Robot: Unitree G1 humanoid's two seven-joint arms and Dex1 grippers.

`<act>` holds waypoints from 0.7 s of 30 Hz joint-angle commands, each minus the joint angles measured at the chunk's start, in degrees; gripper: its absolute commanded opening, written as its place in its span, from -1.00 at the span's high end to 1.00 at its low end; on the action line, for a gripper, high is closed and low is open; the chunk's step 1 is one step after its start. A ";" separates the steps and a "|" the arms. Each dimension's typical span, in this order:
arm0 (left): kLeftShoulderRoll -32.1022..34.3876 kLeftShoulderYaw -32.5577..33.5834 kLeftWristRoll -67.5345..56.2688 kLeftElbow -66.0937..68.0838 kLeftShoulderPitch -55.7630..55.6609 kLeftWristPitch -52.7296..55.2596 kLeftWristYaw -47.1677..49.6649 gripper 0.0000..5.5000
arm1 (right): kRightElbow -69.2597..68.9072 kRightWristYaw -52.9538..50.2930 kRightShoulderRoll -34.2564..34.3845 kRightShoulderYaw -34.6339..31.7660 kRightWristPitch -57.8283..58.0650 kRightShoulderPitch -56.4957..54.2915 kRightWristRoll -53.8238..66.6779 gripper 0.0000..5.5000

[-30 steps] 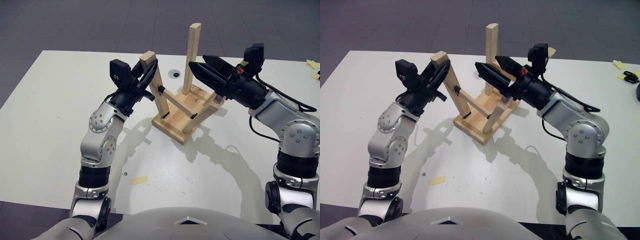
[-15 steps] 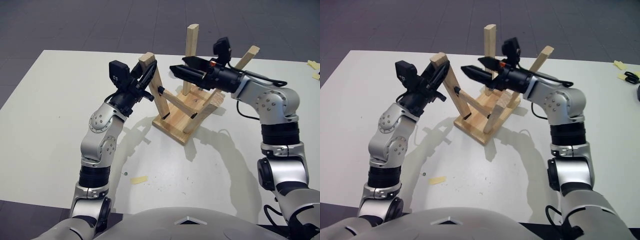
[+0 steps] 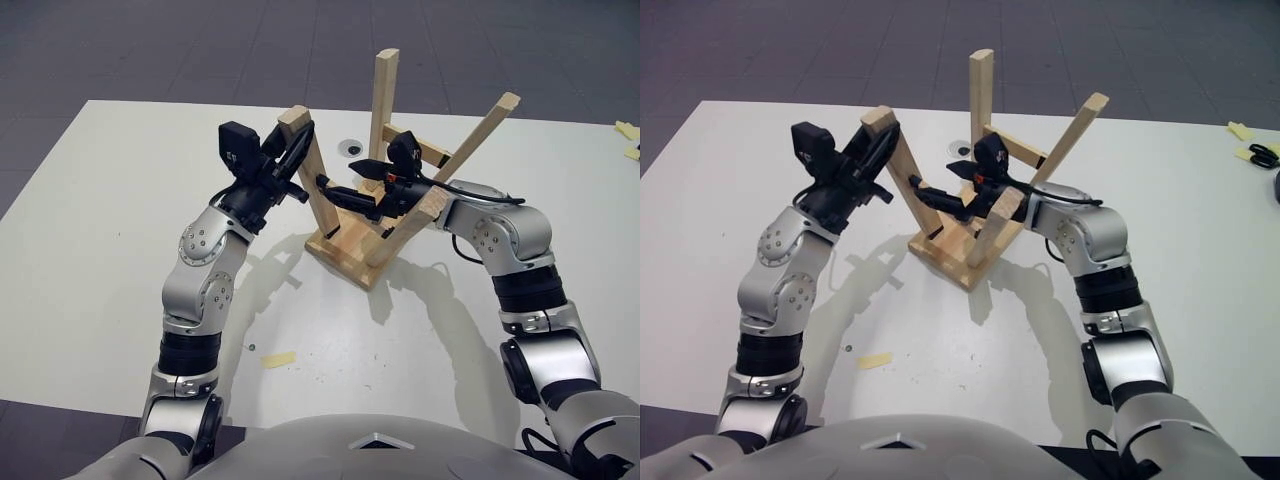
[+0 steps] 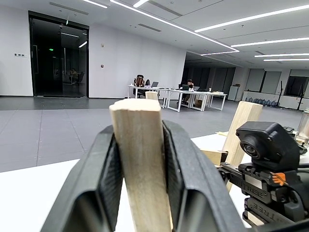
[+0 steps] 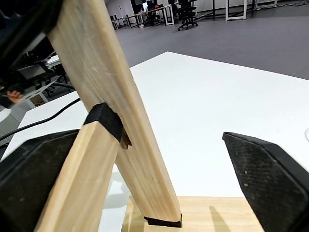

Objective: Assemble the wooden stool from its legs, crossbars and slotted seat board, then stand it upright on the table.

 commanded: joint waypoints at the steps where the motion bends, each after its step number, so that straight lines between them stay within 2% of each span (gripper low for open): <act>1: 0.57 0.10 1.04 1.62 1.26 2.93 0.42 0.62 | 0.11 -3.61 -0.79 2.42 7.19 5.68 -3.57 -0.96; 6: -2.13 7.11 -6.24 1.48 -0.36 6.16 4.56 0.62 | -2.47 -6.24 0.00 -0.43 9.35 4.00 -2.02 -0.96; 9: -2.46 7.84 -8.02 0.84 -0.33 8.72 4.56 0.62 | -4.22 -7.57 0.66 -0.88 10.08 4.36 -2.09 -0.96; 14: -0.47 2.99 -3.98 -1.28 1.42 9.43 1.78 0.62 | -5.68 -9.73 2.04 -2.90 10.02 4.62 -1.82 -0.96; 18: 0.46 -3.27 0.81 -3.10 3.27 8.84 0.49 0.62 | -4.89 -11.81 4.35 -7.25 8.90 2.46 -0.92 -0.96; 21: 2.36 -6.78 6.86 -2.40 4.07 6.68 0.81 0.62 | -6.41 -12.56 6.58 -13.19 8.27 -0.71 3.23 -0.96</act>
